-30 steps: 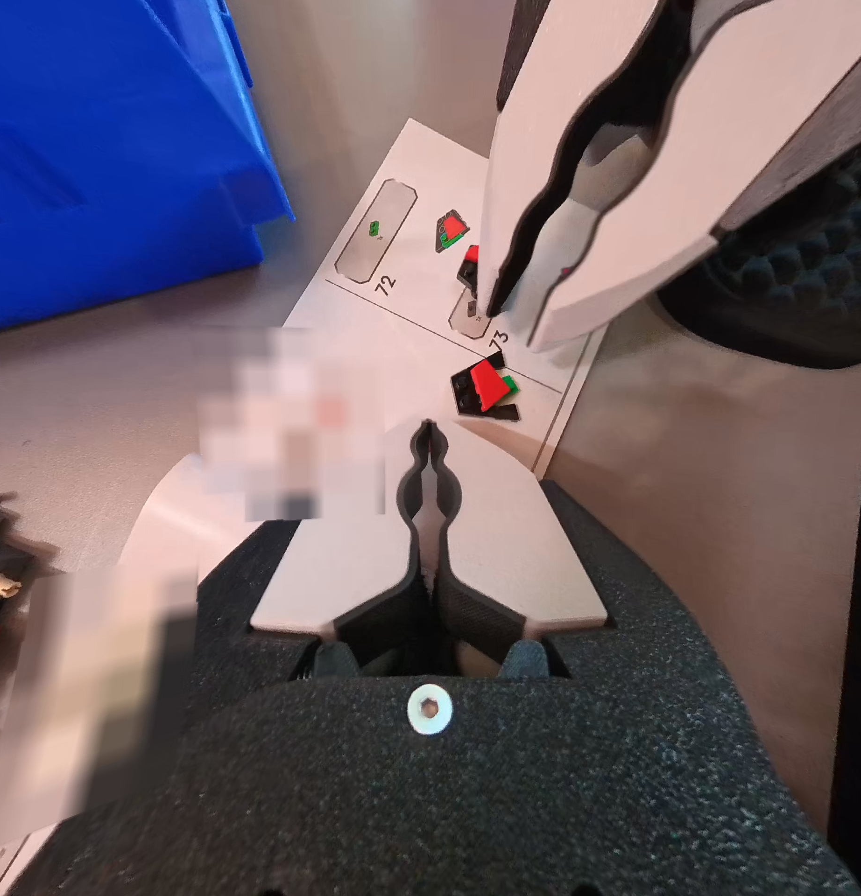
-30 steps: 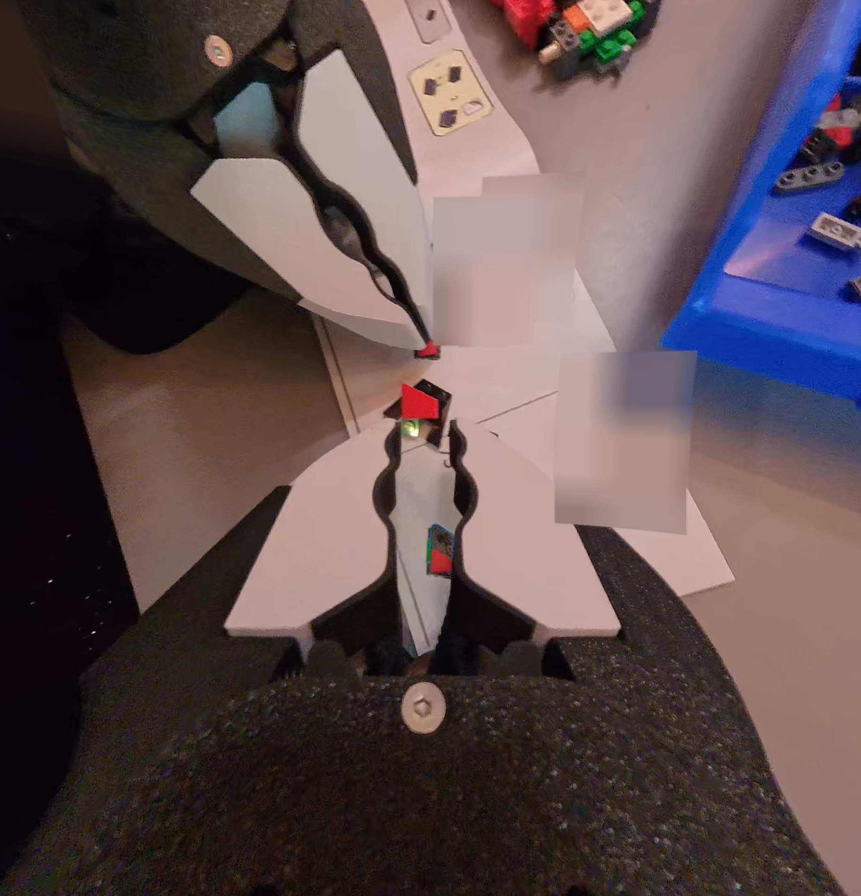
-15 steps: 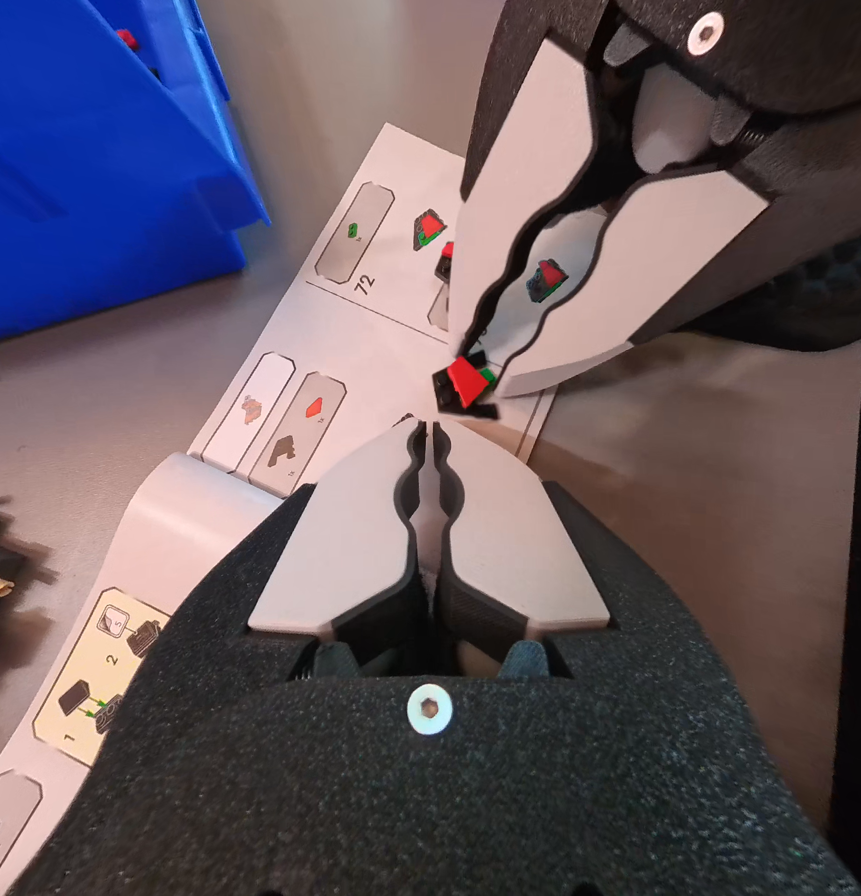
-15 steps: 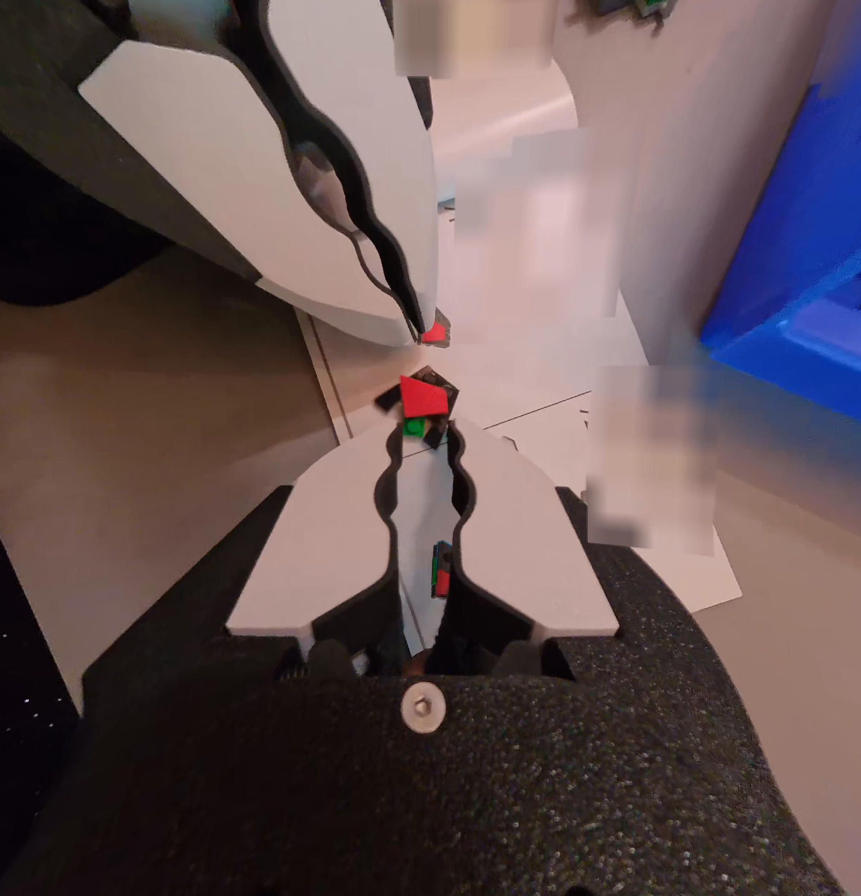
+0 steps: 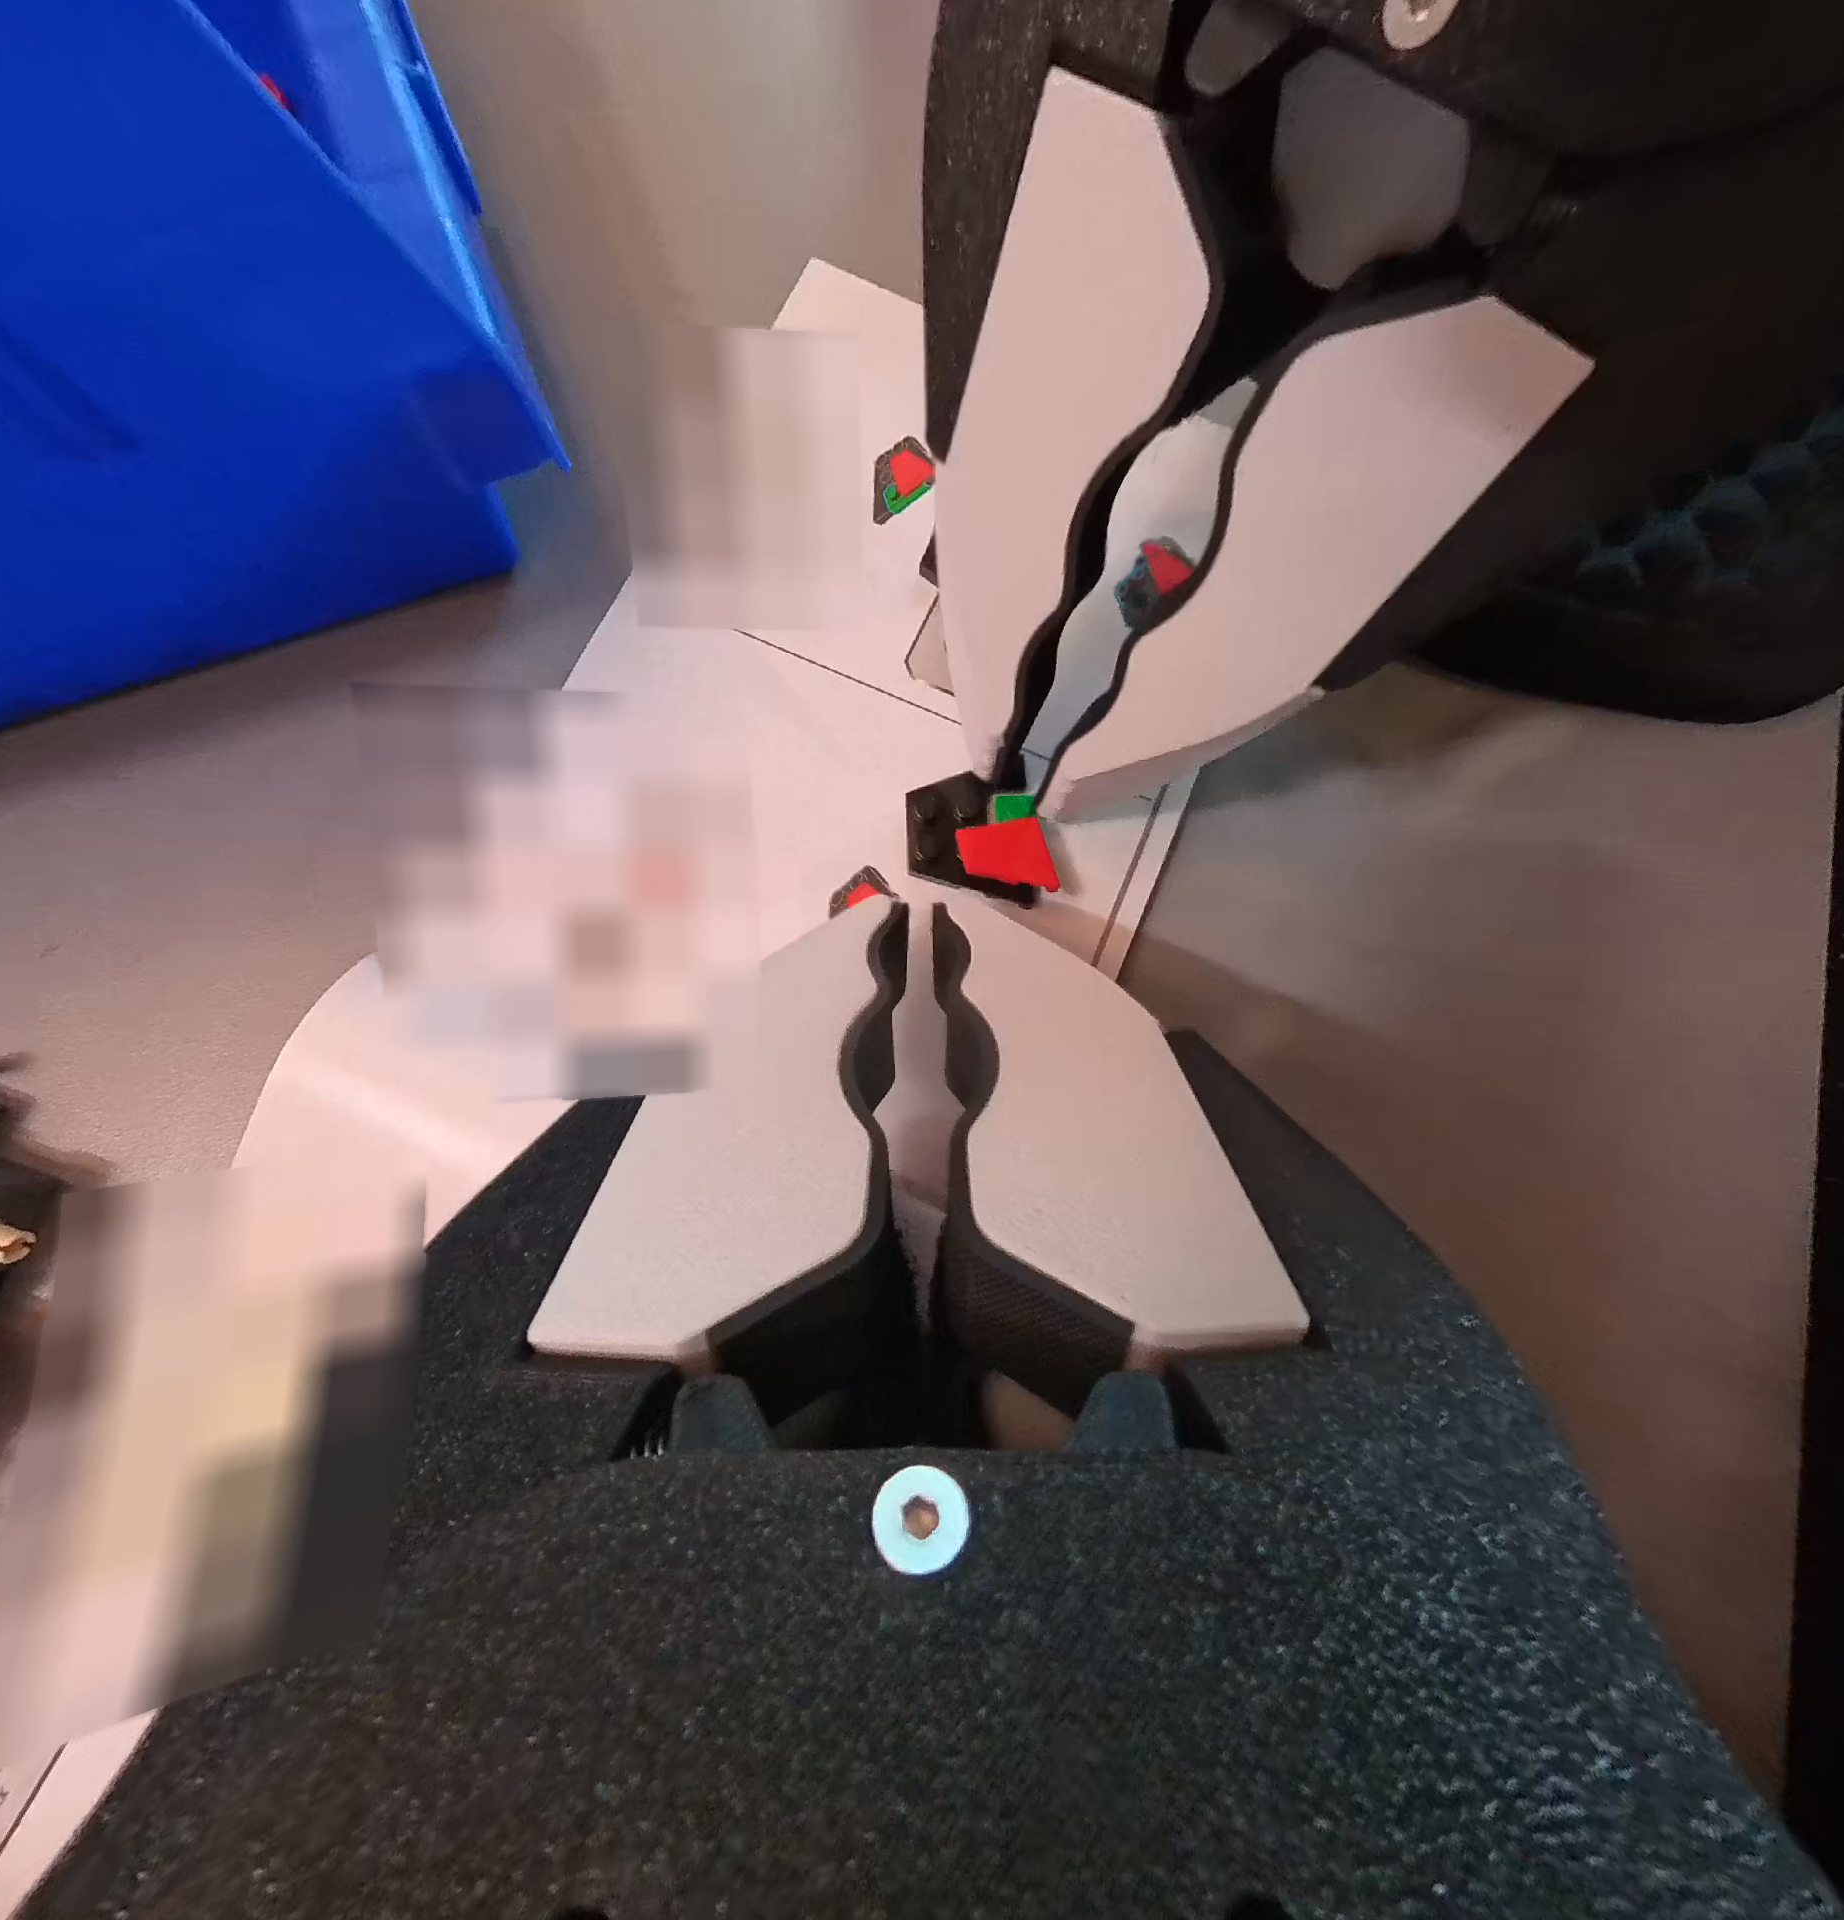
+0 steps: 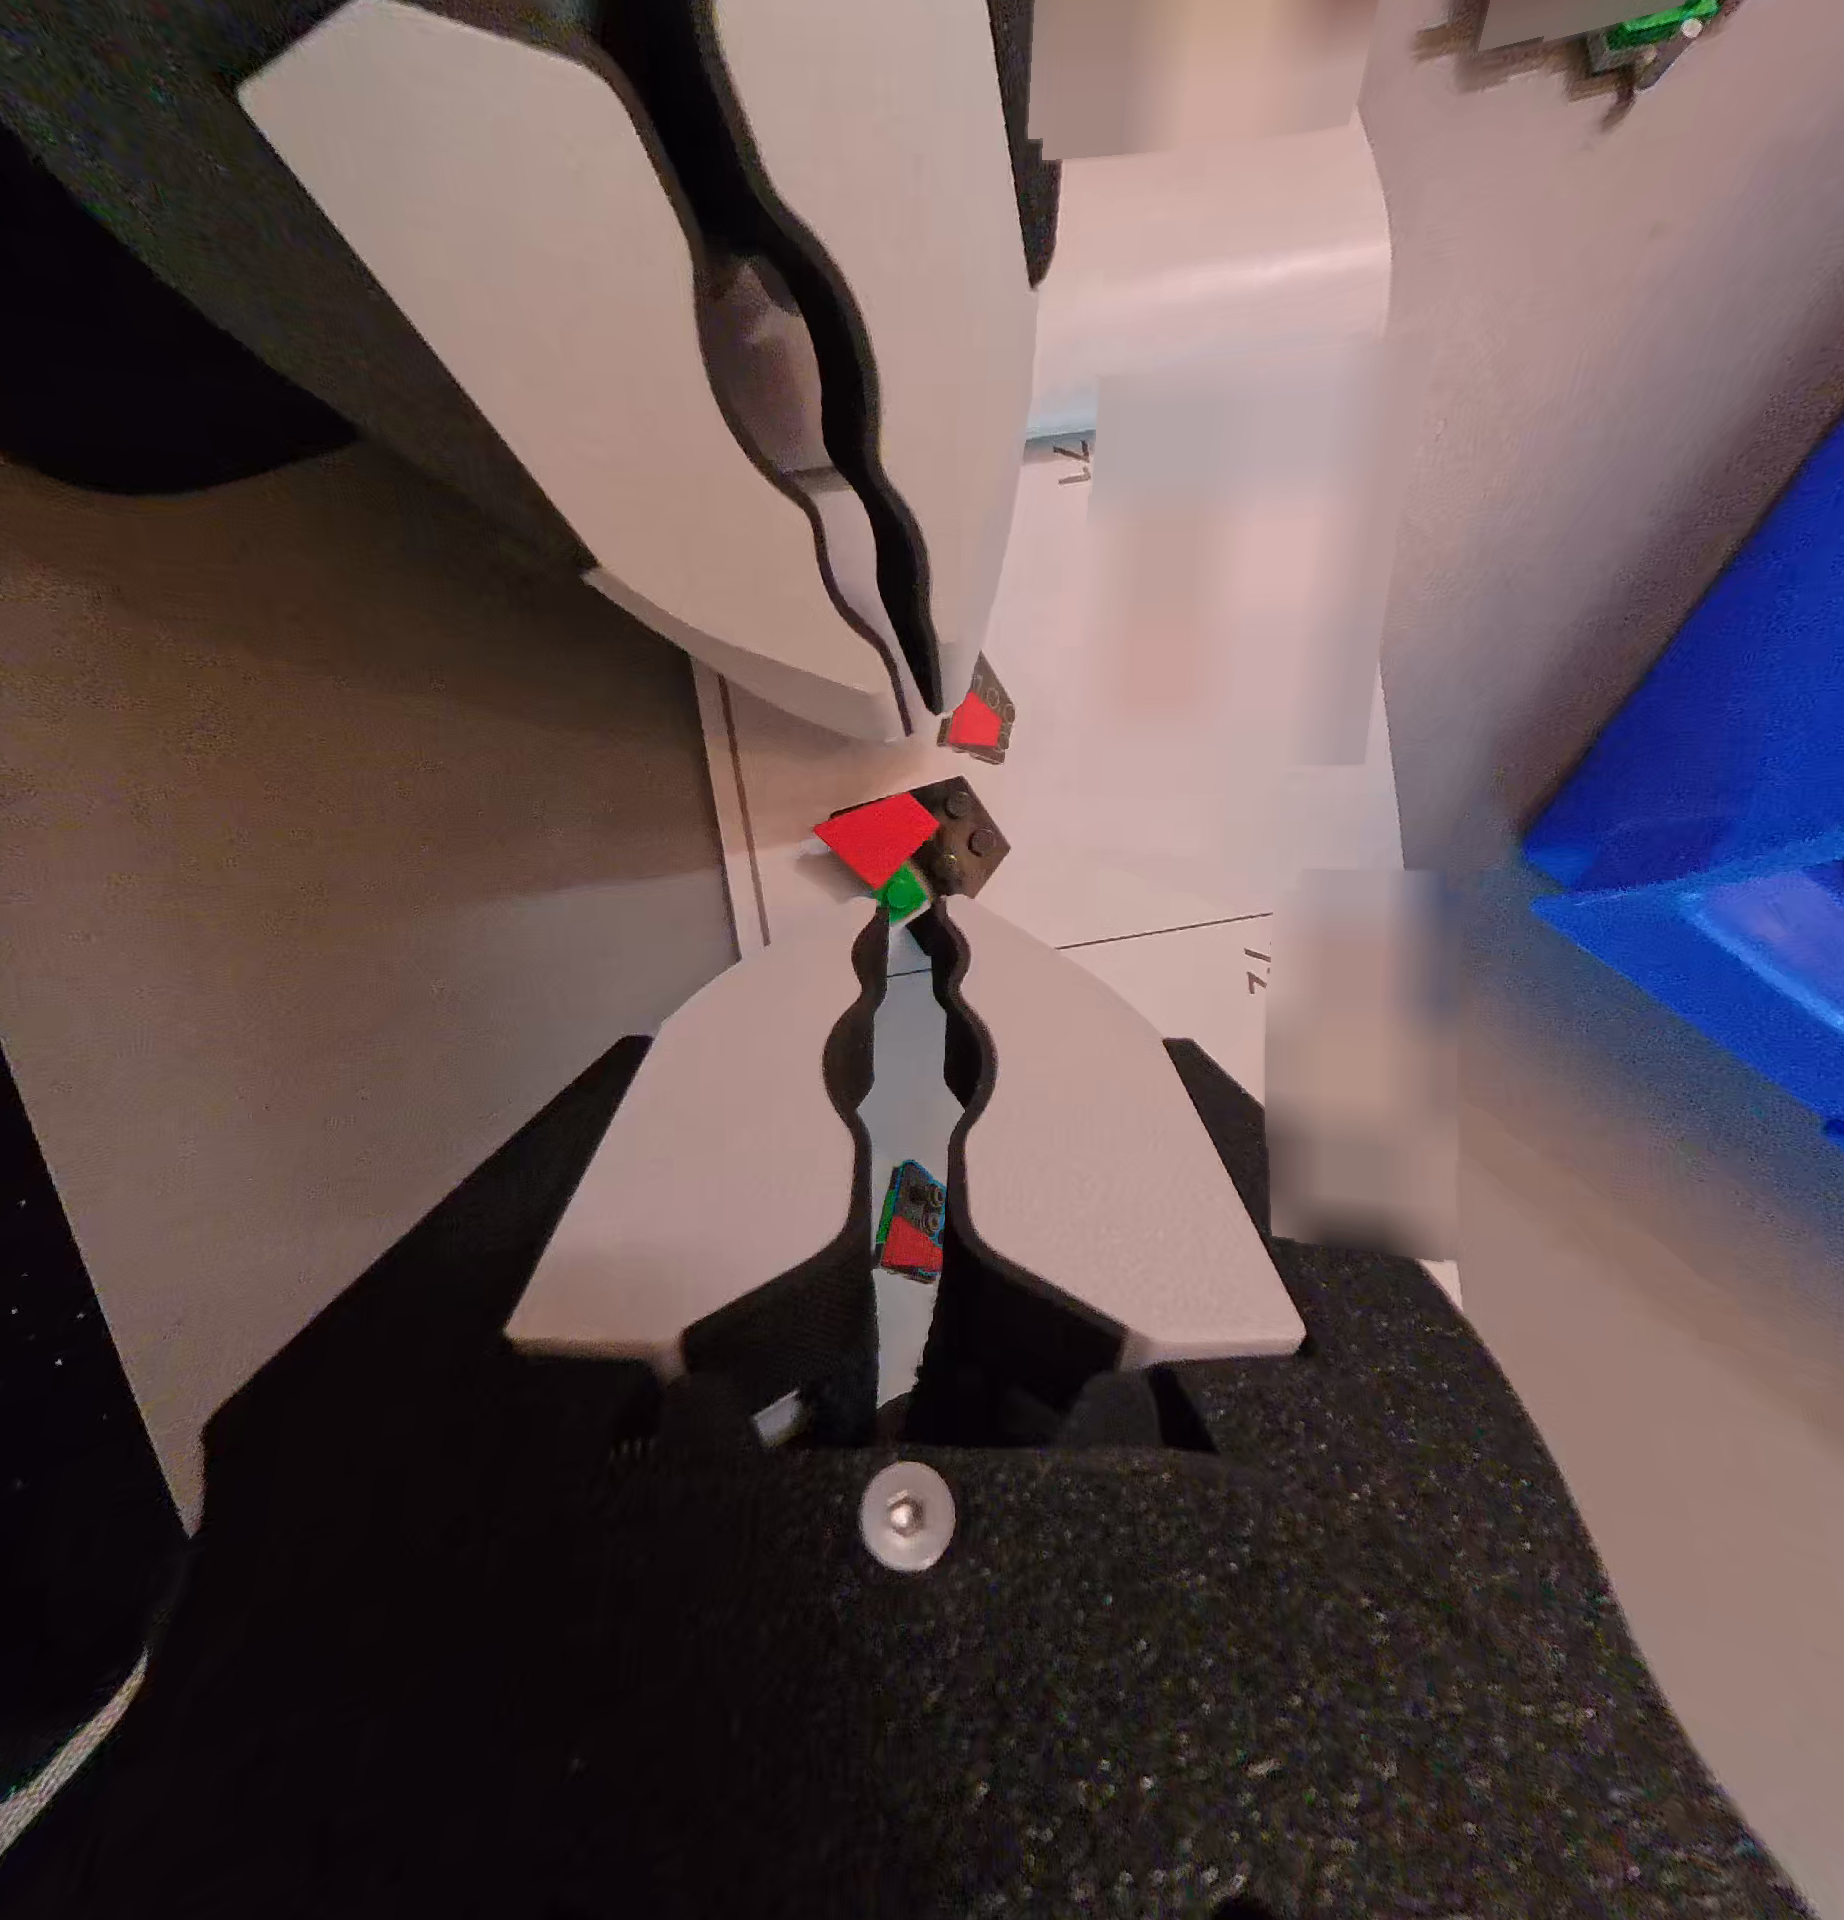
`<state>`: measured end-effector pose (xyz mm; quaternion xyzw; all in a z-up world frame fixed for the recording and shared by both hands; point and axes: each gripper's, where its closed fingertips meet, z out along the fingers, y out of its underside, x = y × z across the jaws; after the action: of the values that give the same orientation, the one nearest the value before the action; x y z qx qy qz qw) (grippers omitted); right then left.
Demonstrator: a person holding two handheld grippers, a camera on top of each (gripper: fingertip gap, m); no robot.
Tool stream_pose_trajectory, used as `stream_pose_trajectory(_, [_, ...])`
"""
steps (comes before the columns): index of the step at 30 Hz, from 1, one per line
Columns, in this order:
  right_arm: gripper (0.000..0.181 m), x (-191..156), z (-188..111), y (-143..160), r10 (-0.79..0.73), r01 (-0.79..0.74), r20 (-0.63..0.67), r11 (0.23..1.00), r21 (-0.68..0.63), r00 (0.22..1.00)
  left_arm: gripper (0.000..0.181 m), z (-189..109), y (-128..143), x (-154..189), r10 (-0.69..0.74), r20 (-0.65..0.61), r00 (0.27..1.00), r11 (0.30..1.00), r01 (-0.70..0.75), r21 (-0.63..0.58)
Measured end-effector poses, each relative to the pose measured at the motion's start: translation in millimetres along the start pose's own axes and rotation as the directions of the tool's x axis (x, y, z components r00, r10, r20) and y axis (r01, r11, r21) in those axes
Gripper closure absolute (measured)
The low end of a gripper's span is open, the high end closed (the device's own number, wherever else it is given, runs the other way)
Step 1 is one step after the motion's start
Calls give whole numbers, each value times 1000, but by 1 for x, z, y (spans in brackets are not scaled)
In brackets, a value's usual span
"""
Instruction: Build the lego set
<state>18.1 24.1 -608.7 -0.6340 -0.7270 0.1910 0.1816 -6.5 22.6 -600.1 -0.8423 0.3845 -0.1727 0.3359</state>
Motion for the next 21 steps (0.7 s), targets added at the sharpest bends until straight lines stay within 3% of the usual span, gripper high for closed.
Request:
stream_pose_trajectory(6, [164, 4, -1, 7, 0, 0, -16, 1000, 2, 1000, 160, 4, 3, 5, 40, 7, 999, 998, -40, -42])
stream_pose_trajectory(17, [162, 6, 0, 5, 7, -8, 26, 1000, 27, 1000, 154, 6, -4, 14, 31, -19, 999, 998, -32, -48])
stream_pose_trajectory(21, [165, 5, 0, 5, 2, -3, 31, 999, 33, 1000, 155, 15, 0, 9, 63, 23, 998, 993, -60, -101])
